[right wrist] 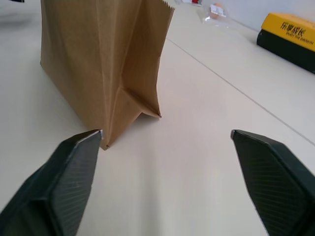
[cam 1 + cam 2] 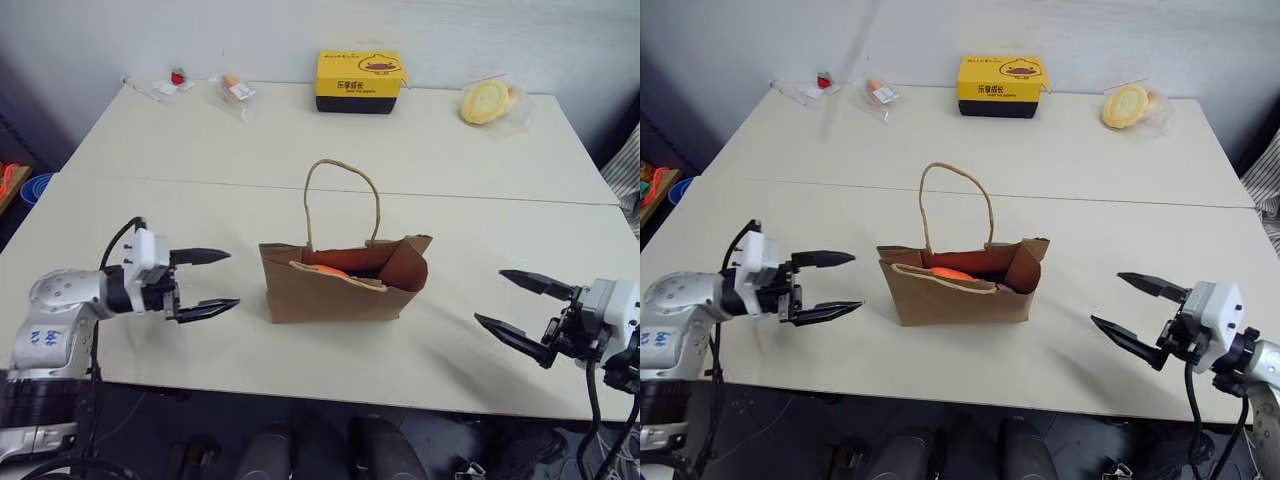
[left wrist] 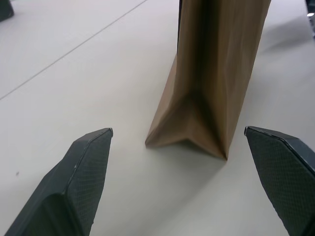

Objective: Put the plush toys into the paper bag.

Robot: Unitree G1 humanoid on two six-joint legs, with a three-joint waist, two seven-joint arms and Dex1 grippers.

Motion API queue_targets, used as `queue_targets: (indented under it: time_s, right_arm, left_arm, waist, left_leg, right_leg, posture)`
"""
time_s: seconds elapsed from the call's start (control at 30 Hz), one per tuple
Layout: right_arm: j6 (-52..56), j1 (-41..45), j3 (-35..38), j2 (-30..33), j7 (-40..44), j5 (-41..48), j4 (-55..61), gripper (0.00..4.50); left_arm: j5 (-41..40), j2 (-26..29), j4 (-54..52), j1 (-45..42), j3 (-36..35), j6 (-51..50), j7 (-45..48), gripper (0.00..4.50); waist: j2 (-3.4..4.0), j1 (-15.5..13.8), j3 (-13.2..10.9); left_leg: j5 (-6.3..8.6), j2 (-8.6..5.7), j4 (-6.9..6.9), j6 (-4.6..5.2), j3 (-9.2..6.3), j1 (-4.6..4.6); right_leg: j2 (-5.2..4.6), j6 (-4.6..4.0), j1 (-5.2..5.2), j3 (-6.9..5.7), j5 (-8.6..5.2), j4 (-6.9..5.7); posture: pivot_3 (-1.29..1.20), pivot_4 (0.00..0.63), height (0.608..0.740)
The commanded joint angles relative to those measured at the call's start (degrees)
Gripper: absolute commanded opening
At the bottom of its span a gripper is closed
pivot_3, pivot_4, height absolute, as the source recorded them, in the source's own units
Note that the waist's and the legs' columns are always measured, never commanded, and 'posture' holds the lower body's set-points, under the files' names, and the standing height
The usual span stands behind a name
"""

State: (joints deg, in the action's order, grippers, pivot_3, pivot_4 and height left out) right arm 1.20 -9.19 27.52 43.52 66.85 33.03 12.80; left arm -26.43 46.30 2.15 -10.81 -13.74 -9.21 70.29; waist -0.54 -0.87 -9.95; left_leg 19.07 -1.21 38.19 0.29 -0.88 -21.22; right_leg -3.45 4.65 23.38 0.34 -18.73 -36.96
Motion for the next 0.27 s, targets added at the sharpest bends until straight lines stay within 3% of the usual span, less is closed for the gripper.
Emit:
queue_targets:
  time_s: [0.03,0.27]
  right_arm:
    - [-3.24,1.64,1.36,1.97,2.96,0.34,-0.63,4.48]
    - [-6.02,9.1,-2.11,2.33,4.87,-1.64,-7.78,4.48]
  left_arm:
    - [0.04,2.42,-3.87,4.47,-5.71,1.07,-1.65,4.5]
    - [-0.75,1.56,-10.58,15.27,-13.33,0.25,-6.99,4.5]
  waist:
    - [0.0,0.07,0.0]
    - [0.0,0.88,0.0]
  left_leg:
    - [0.0,0.01,-0.03,0.0,-0.01,0.0]
    - [0.04,0.02,-0.03,0.07,0.0,0.01]
  right_leg:
    - [0.0,0.0,0.0,-0.01,0.0,0.02]
    - [-0.05,-0.01,-0.02,0.0,0.0,0.08]
  posture:
    - [0.0,0.15,0.74]
    - [0.0,0.15,0.74]
